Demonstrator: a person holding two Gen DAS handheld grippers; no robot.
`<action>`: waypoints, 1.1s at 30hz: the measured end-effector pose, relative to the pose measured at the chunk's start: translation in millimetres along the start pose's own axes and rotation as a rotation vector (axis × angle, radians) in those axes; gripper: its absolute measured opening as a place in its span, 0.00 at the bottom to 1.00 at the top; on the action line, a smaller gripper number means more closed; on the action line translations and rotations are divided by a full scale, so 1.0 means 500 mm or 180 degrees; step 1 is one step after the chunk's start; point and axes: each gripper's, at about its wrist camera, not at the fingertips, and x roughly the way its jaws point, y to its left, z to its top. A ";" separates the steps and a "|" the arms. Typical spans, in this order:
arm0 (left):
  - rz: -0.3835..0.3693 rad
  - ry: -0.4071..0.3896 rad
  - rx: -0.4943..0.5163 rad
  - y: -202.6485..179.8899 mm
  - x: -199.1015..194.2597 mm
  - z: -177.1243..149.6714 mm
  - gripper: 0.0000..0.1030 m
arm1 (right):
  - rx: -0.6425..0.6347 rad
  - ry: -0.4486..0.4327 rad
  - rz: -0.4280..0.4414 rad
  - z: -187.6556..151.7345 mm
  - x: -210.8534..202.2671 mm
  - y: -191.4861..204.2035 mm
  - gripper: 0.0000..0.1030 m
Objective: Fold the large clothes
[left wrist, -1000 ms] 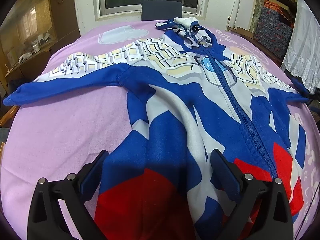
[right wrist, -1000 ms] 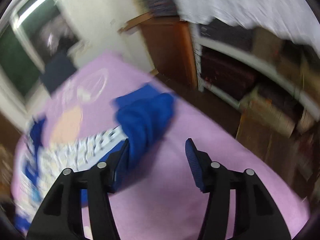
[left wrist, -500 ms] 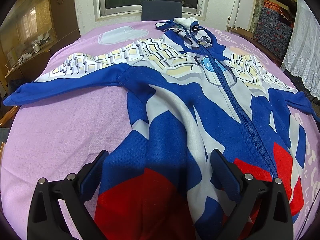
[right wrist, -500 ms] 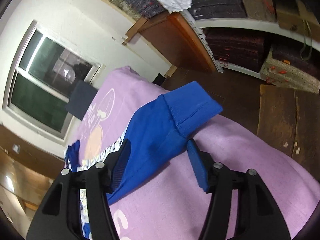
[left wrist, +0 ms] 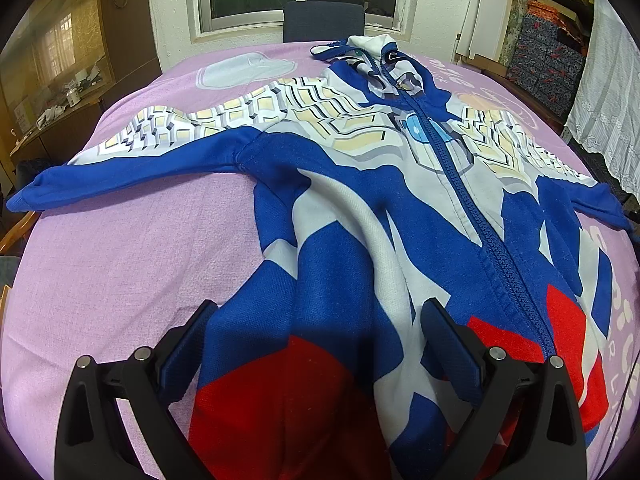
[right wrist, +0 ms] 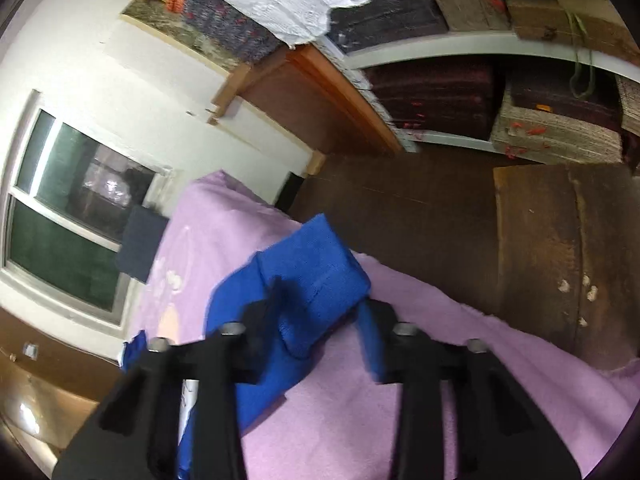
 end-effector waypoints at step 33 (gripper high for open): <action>0.0312 -0.0117 -0.0529 0.207 0.006 0.055 0.97 | -0.2185 0.0541 0.0829 -0.449 -0.001 0.600 0.10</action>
